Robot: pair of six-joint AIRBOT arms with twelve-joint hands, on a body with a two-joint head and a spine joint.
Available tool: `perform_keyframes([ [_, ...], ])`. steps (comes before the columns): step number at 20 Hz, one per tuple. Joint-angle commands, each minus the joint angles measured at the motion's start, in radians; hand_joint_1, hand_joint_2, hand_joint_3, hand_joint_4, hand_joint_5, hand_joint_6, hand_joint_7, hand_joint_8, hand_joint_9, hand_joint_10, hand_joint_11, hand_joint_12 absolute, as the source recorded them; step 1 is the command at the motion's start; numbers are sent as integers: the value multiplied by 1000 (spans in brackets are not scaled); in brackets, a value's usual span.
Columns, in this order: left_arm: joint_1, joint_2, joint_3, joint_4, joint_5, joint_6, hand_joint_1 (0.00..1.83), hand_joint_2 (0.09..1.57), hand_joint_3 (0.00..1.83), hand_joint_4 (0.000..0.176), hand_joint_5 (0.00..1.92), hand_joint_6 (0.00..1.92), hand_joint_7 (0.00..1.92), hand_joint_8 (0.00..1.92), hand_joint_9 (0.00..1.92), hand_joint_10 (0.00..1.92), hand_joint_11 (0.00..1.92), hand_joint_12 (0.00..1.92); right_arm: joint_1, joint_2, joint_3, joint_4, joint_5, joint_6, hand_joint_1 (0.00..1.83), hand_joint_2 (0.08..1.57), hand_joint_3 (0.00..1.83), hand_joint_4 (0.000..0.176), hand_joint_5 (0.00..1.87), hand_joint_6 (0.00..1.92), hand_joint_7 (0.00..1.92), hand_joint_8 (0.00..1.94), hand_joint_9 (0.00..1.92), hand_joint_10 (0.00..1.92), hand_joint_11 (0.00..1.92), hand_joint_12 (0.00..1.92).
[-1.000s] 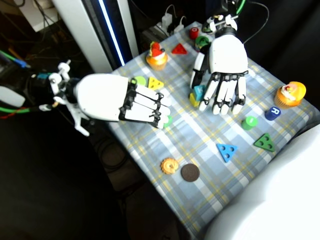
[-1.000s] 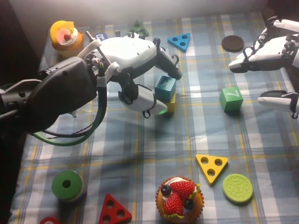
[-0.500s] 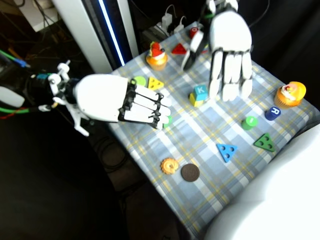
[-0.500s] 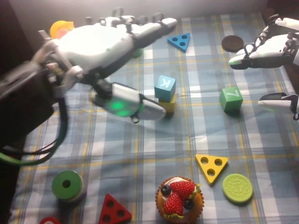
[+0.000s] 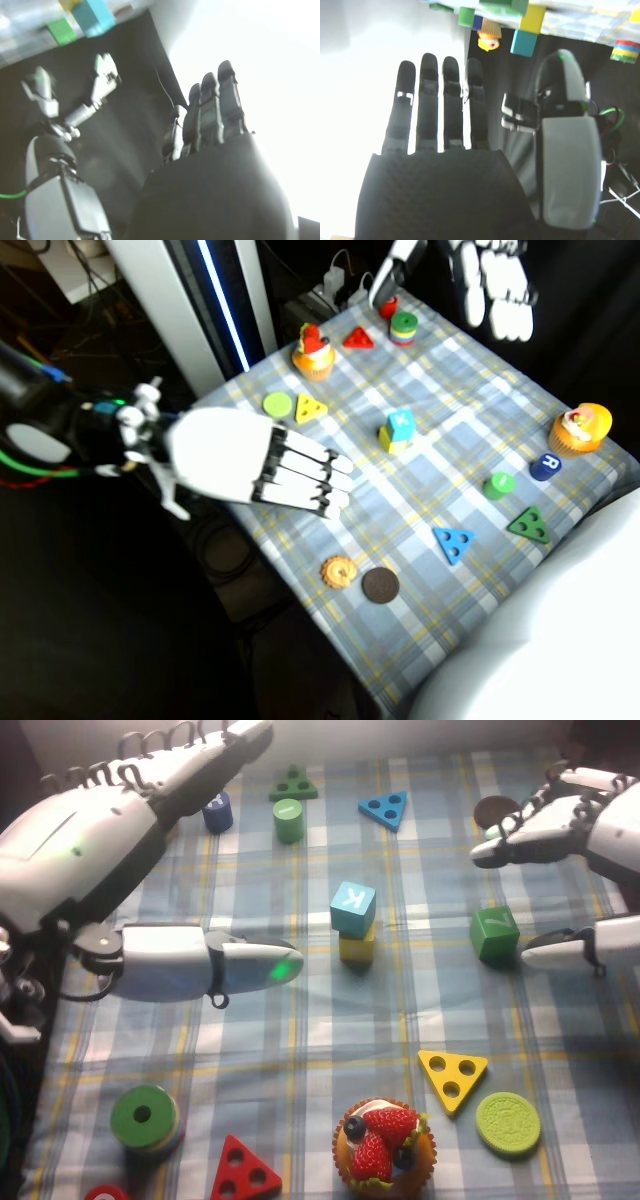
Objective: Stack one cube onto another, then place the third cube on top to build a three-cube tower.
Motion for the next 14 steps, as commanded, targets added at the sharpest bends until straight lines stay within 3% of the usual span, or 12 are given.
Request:
perform_keyframes([
  [1, -1, 10, 1, 10, -144, -26, 630, 790, 0, 142, 65, 3, 117, 1, 90, 3, 0, 282, 22, -11, 11, 20, 73, -1, 817, 962, 0, 0, 544, 2, 502, 0, 452, 0, 52, 911],
  [3, 10, 12, 1, -2, -163, -45, 642, 797, 2, 114, 55, 0, 89, 0, 68, 0, 0, 239, 37, -31, 23, 19, 45, -14, 885, 946, 0, 0, 572, 2, 520, 2, 488, 8, 72, 1014],
  [6, 15, 8, 1, -12, -167, -46, 627, 799, 0, 112, 76, 0, 114, 0, 94, 1, 0, 349, 61, -58, 41, 19, 3, -39, 836, 967, 3, 0, 608, 9, 521, 3, 472, 1, 4, 1080],
  [9, 20, 5, 1, -16, -173, -47, 625, 807, 1, 134, 72, 1, 111, 3, 86, 4, 0, 309, 71, -83, 64, 19, -40, -51, 902, 974, 4, 0, 672, 26, 554, 12, 483, 3, 4, 1091],
  [11, 20, 5, 0, -16, -173, -48, 638, 799, 0, 158, 66, 0, 120, 3, 93, 4, 0, 292, 73, -90, 71, 19, -52, -51, 916, 984, 2, 0, 720, 20, 568, 7, 488, 3, 0, 1095],
  [14, 22, 3, -1, -16, -173, -53, 655, 802, 0, 140, 68, 0, 121, 0, 94, 0, 0, 298, 74, -93, 74, 19, -56, -51, 925, 985, 0, 0, 879, 31, 622, 5, 538, 9, 39, 1136],
])
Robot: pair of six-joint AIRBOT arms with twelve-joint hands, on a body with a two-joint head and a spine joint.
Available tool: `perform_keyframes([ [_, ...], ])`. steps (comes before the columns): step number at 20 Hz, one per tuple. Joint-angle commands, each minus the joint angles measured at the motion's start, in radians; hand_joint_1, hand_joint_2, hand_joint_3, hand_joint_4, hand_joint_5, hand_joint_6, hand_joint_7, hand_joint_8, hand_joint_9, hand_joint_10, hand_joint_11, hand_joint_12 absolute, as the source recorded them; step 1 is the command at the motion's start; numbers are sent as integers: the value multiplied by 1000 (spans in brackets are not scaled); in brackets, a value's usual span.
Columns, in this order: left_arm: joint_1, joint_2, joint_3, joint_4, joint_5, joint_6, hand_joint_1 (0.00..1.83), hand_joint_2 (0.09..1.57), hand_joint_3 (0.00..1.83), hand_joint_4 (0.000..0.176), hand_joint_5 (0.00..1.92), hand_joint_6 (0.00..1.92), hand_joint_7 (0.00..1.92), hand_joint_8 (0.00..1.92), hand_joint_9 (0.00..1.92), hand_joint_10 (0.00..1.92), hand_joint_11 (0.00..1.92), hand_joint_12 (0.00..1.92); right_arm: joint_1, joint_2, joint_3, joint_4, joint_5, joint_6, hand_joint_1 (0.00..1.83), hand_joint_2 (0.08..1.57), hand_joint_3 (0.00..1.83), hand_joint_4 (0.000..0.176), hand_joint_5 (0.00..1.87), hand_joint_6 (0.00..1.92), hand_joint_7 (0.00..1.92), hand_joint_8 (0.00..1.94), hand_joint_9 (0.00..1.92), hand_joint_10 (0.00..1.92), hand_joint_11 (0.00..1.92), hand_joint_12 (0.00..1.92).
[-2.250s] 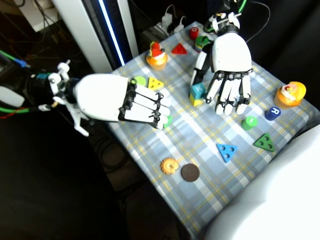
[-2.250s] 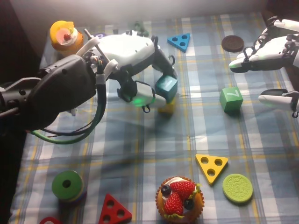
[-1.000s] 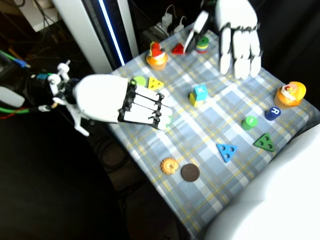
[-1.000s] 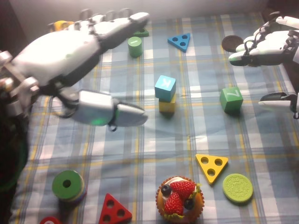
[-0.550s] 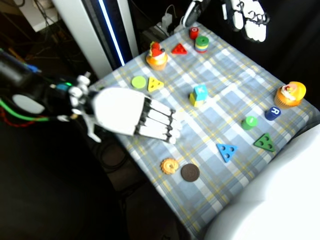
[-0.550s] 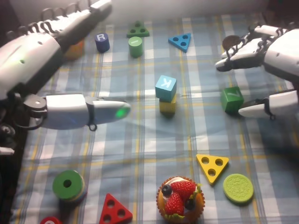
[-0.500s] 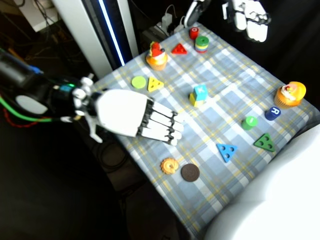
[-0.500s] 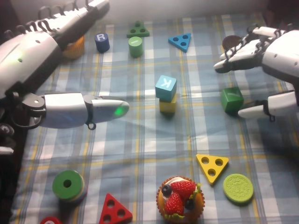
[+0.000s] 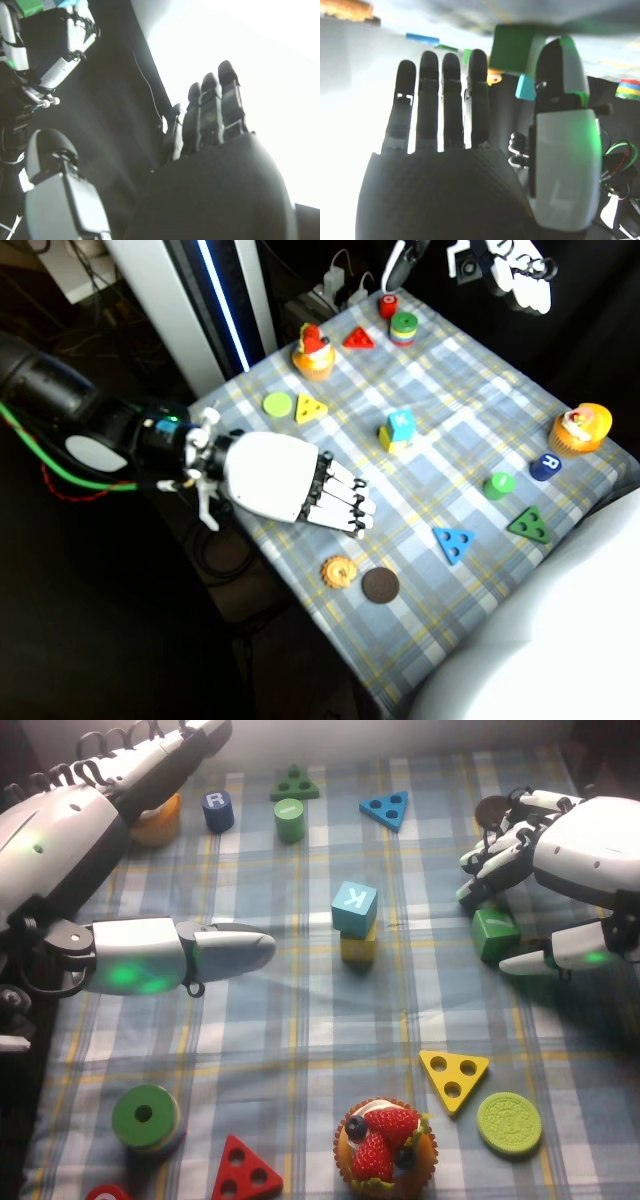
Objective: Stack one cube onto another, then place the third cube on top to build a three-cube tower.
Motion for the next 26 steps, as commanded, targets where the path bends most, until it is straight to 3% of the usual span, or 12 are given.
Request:
perform_keyframes([
  [1, -8, -6, -1, 28, -121, -9, 653, 796, 0, 142, 74, 1, 130, 2, 102, 2, 0, 316, 17, 0, 6, 19, 106, 0, 965, 990, 1, 0, 944, 49, 641, 9, 560, 15, 43, 1129],
  [2, -6, -7, -1, 25, -121, -9, 645, 793, 0, 143, 75, 1, 140, 3, 115, 4, 0, 343, 17, 0, 6, 19, 106, 0, 1007, 985, 0, 0, 1006, 46, 674, 7, 587, 13, 69, 1114],
  [3, -6, -7, -1, 24, -121, -9, 646, 794, 0, 154, 80, 2, 151, 4, 122, 4, 0, 358, 17, 0, 5, 19, 107, 0, 1116, 1023, 8, 0, 1125, 553, 739, 3, 650, 13, 116, 1100],
  [4, -5, -8, -1, 23, -121, -10, 652, 795, 0, 151, 83, 3, 150, 2, 120, 2, 0, 359, 17, 0, 4, 19, 107, 0, 1173, 1031, 4, 0, 1147, 659, 809, 21, 718, 32, 165, 1116],
  [8, 9, -8, 1, -8, -125, -11, 671, 795, 0, 163, 47, 0, 123, 0, 110, 0, 0, 289, 59, 1, 0, -25, 134, 30, 1196, 1010, 0, 0, 1229, 556, 928, 12, 751, 10, 137, 1172],
  [9, 14, -5, 2, -15, -124, -11, 676, 789, 0, 153, 64, 7, 134, 4, 123, 6, 10, 295, 88, 2, 1, -63, 143, 56, 1188, 1025, 4, 0, 1181, 646, 906, 9, 722, 9, 38, 1289],
  [10, 19, -1, 2, -21, -123, -11, 657, 796, 1, 165, 62, 5, 142, 7, 132, 8, 15, 302, 132, 2, 1, -112, 150, 83, 1176, 1040, 4, 0, 1144, 714, 905, 8, 724, 11, 7, 1325],
  [14, 13, -5, 18, -26, -99, -11, 682, 795, 0, 176, 37, 0, 141, 0, 151, 0, 0, 435, 258, -1, 5, -255, 160, 134, 1185, 1037, 0, 0, 1157, 681, 885, 4, 732, 7, 171, 1024],
  [15, 8, -9, 24, -28, -90, -11, 682, 792, 0, 176, 43, 2, 142, 1, 155, 1, 0, 467, 288, -13, 7, -292, 160, 140, 1190, 1040, 2, 0, 1143, 706, 891, 3, 723, 3, 122, 1109],
  [18, 1, -19, 43, -42, -65, -11, 687, 789, 0, 176, 25, 1, 147, 1, 186, 5, 0, 615, 345, -75, 57, -412, 160, 266, 1189, 1033, 0, 0, 1167, 659, 875, 4, 690, 3, 170, 1010],
  [20, -3, -22, 50, -47, -52, -11, 685, 791, 0, 176, 27, 0, 154, 2, 199, 4, 0, 678, 362, -112, 91, -464, 154, 323, 1190, 1032, 0, 0, 1169, 653, 862, 3, 685, 0, 142, 993],
  [26, -25, -40, 75, -48, -13, -11, 762, 874, 14, 176, 17, 2, 141, 0, 180, 0, 0, 598, 365, -144, 103, -508, 117, 332, 1191, 1035, 0, 0, 1159, 674, 878, 7, 673, 8, 2, 1153],
])
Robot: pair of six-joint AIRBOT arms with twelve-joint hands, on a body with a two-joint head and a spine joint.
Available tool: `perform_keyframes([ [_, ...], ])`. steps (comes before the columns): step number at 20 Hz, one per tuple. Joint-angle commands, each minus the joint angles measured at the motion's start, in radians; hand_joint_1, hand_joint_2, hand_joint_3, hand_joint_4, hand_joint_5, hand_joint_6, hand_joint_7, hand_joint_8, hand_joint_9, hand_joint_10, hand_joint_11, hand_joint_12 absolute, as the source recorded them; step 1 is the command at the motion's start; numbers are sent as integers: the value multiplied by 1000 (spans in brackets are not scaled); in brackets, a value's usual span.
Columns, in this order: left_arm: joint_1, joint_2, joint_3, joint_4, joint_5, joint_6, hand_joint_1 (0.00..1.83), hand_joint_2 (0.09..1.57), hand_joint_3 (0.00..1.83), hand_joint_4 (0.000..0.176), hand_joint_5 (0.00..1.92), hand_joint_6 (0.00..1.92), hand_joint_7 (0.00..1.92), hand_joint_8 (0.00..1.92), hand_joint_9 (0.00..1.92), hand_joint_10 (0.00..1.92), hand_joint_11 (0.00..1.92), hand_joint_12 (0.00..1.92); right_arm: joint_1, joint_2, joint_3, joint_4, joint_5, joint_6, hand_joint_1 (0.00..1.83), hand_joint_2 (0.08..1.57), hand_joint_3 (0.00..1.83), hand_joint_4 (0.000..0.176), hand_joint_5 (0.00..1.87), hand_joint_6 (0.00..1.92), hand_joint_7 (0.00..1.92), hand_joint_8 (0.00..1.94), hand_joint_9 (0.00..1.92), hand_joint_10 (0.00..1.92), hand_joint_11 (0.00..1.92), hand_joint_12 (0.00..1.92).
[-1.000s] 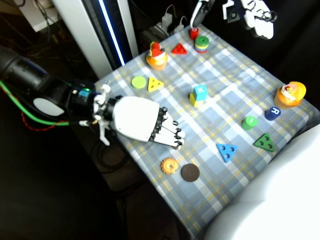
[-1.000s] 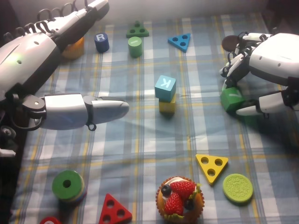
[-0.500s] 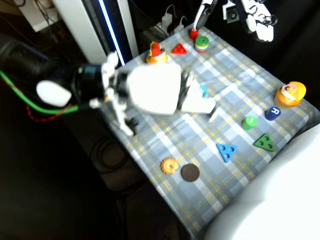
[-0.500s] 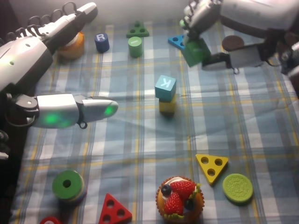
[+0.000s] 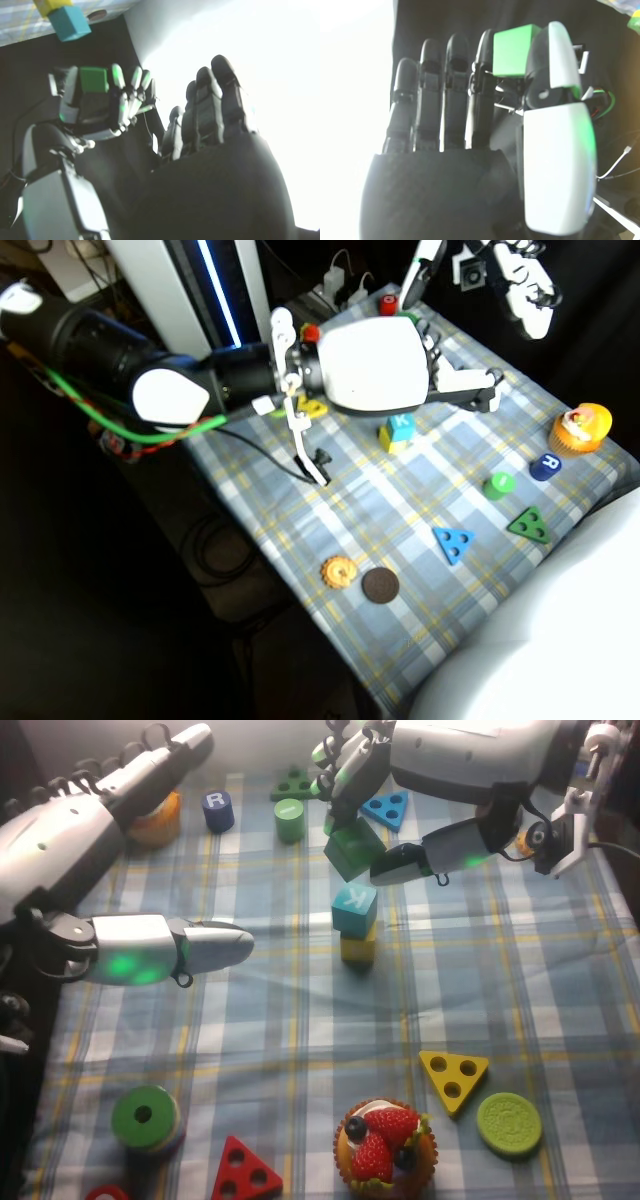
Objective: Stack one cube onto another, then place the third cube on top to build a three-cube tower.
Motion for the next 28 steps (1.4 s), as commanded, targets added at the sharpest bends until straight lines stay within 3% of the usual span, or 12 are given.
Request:
perform_keyframes([
  [1, -13, 0, 4, 23, -96, -4, 766, 881, 8, 169, 22, 2, 142, 0, 174, 2, 0, 542, 16, -9, 2, 30, 85, 6, 1190, 1035, 1, 0, 1158, 674, 881, 8, 673, 7, 0, 1156],
  [3, -13, 1, 4, 23, -97, -4, 769, 888, 3, 174, 19, 0, 130, 2, 159, 1, 0, 474, 15, -10, 2, 17, 73, 10, 1193, 1033, 0, 0, 1165, 661, 895, 7, 677, 6, 0, 1089],
  [7, -13, 1, 4, 22, -95, -4, 745, 891, 0, 176, 23, 3, 141, 2, 194, 6, 0, 641, 12, -10, 2, 6, 53, 13, 1190, 1044, 1, 0, 1133, 720, 846, 1, 630, 0, 0, 1048],
  [10, -13, 1, 3, 21, -95, -4, 748, 893, 0, 176, 34, 1, 136, 1, 188, 1, 0, 595, 0, -10, 4, 5, 37, 14, 1188, 1052, 1, 0, 1111, 758, 876, 13, 665, 15, 0, 1022],
  [13, -13, 0, 3, 21, -96, -4, 728, 892, 0, 176, 37, 1, 131, 1, 169, 4, 0, 376, -10, -13, 14, 5, 23, 14, 1186, 1053, 0, 0, 1112, 754, 880, 8, 646, 3, 0, 911],
  [14, -13, 0, 3, 21, -96, -4, 735, 890, 0, 176, 42, 1, 133, 1, 172, 3, 0, 387, -11, -15, 16, 3, 19, 14, 1185, 1054, 0, 0, 1110, 758, 878, 5, 638, 1, 0, 888],
  [19, -14, -1, 4, 22, -95, -4, 729, 885, 0, 176, 45, 2, 134, 2, 176, 3, 0, 445, -14, -26, 21, -7, 6, 14, 1184, 1057, 0, 0, 1104, 768, 862, 0, 665, 8, 82, 974],
  [25, -15, -4, 7, 22, -89, -4, 754, 880, 0, 176, 54, 1, 132, 0, 168, 0, 0, 318, -14, -29, 25, -12, 6, 14, 1191, 1044, 0, 0, 1134, 720, 865, 1, 680, 6, 100, 958],
  [28, -15, -4, 8, 22, -87, -4, 740, 891, 1, 176, 54, 0, 135, 2, 170, 2, 0, 359, -14, -32, 25, -16, 6, 14, 1189, 1047, 1, 0, 1124, 737, 851, 0, 670, 1, 94, 971],
])
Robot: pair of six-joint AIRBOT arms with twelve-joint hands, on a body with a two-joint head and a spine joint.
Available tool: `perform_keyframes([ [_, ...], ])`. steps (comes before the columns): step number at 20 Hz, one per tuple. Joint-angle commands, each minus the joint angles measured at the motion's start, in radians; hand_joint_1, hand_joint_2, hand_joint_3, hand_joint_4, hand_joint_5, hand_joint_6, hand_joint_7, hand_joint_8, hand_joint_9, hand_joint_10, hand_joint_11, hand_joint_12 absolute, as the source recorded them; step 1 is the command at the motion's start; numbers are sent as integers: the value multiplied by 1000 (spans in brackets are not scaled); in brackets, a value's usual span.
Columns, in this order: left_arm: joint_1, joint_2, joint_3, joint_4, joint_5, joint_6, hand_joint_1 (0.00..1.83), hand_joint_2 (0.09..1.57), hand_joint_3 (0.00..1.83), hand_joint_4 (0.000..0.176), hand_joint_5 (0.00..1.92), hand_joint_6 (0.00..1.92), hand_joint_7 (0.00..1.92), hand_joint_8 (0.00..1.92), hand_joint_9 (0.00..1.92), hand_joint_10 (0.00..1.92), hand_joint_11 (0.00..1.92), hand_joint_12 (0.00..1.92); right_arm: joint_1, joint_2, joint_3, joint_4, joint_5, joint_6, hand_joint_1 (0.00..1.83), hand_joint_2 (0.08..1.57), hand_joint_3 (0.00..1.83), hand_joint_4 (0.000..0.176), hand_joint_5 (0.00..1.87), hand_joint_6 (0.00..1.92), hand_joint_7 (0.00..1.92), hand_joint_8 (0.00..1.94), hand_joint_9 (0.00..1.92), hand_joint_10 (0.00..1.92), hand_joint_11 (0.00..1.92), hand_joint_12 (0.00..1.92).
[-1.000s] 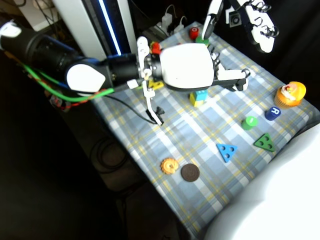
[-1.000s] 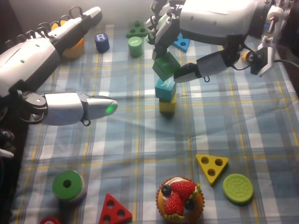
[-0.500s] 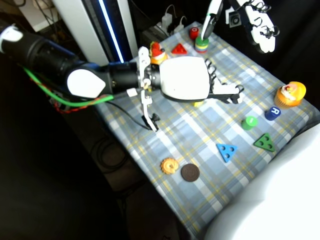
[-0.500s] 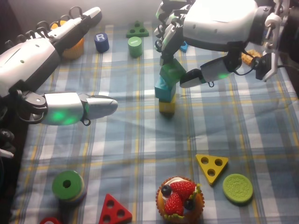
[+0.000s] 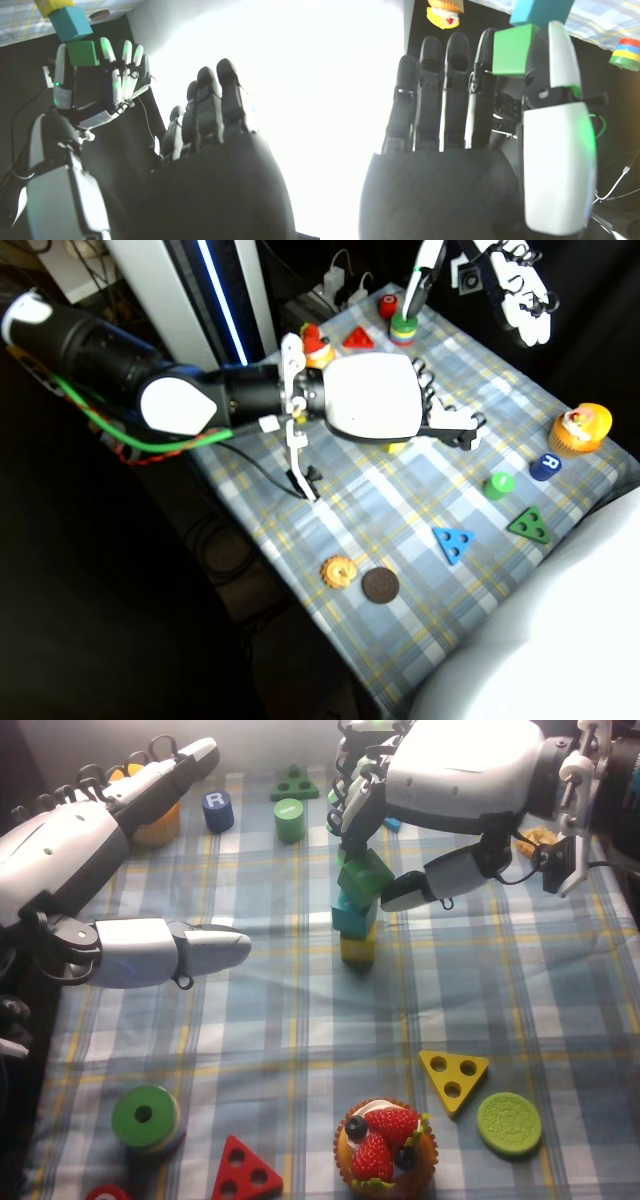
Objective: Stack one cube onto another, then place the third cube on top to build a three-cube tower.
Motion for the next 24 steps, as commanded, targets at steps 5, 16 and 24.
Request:
perform_keyframes([
  [5, -14, -4, 4, 27, -107, -4, 748, 891, 0, 176, 40, 1, 124, 1, 153, 1, 0, 191, 10, -6, 2, 23, 92, 9, 1187, 1051, 1, 0, 1116, 750, 847, 2, 637, 3, 16, 1077],
  [16, -15, -4, 5, 26, -106, -4, 770, 880, 1, 176, 52, 2, 139, 3, 166, 5, 0, 207, 10, -5, 0, 13, 92, 21, 1176, 1070, 2, 0, 1062, 835, 794, 1, 635, 1, 56, 1089],
  [24, -17, -6, 6, 25, -105, -4, 745, 879, 0, 176, 49, 0, 138, 0, 170, 1, 0, 225, 14, -2, -6, 3, 92, 23, 1099, 940, 0, 0, 883, 8, 674, 0, 594, 1, 63, 1078],
])
